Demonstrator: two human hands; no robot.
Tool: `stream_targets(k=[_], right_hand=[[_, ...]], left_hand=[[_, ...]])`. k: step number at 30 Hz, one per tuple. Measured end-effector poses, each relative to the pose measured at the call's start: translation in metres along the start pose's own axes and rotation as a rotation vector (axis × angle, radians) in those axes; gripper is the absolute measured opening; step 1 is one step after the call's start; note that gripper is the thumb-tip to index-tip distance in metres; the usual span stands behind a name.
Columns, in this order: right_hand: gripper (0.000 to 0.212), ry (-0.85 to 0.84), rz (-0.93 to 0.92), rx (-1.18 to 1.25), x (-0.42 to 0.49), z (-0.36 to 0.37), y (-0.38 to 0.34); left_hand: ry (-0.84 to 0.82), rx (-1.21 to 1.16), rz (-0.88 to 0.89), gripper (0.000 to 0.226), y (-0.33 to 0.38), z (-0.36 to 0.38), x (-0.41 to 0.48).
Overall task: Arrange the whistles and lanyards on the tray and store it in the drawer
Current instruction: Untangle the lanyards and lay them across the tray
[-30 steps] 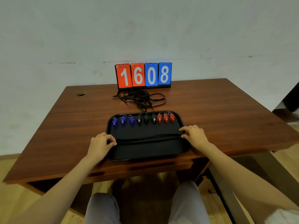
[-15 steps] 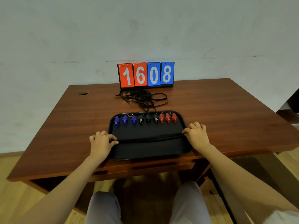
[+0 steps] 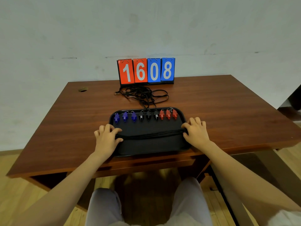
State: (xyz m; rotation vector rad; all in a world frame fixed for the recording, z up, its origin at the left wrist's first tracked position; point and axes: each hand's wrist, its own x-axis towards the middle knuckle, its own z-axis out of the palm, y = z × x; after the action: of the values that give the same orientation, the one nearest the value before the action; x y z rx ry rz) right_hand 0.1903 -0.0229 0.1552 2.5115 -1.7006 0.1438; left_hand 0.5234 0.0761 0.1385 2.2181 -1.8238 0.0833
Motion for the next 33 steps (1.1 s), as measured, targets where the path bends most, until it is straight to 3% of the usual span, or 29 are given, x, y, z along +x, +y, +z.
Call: stream_targets(k=[9,15,19,28,33], right_hand=[[0.037,0.009,-0.222,0.238,0.033,-0.017,-0.049],[0.037,0.086,-0.250,0.309,0.101,-0.043,-0.079],[0.038,0.040,-0.241,0.319,0.155,-0.051,-0.090],[0.034,-0.156,-0.294,0.348,0.264,-0.013,-0.133],[0.034,-0.227,-0.344,0.329,0.301,0.020,-0.167]], left_hand=[[0.025,-0.054,0.168,0.036,0.062,-0.002,0.031],[0.052,-0.030,0.172,0.034,0.076,-0.020,0.101],[0.010,-0.018,0.102,0.038,0.056,-0.027,0.150],[-0.280,0.044,-0.090,0.040,-0.020,0.000,0.230],[-0.289,-0.002,-0.126,0.046,-0.042,0.022,0.264]])
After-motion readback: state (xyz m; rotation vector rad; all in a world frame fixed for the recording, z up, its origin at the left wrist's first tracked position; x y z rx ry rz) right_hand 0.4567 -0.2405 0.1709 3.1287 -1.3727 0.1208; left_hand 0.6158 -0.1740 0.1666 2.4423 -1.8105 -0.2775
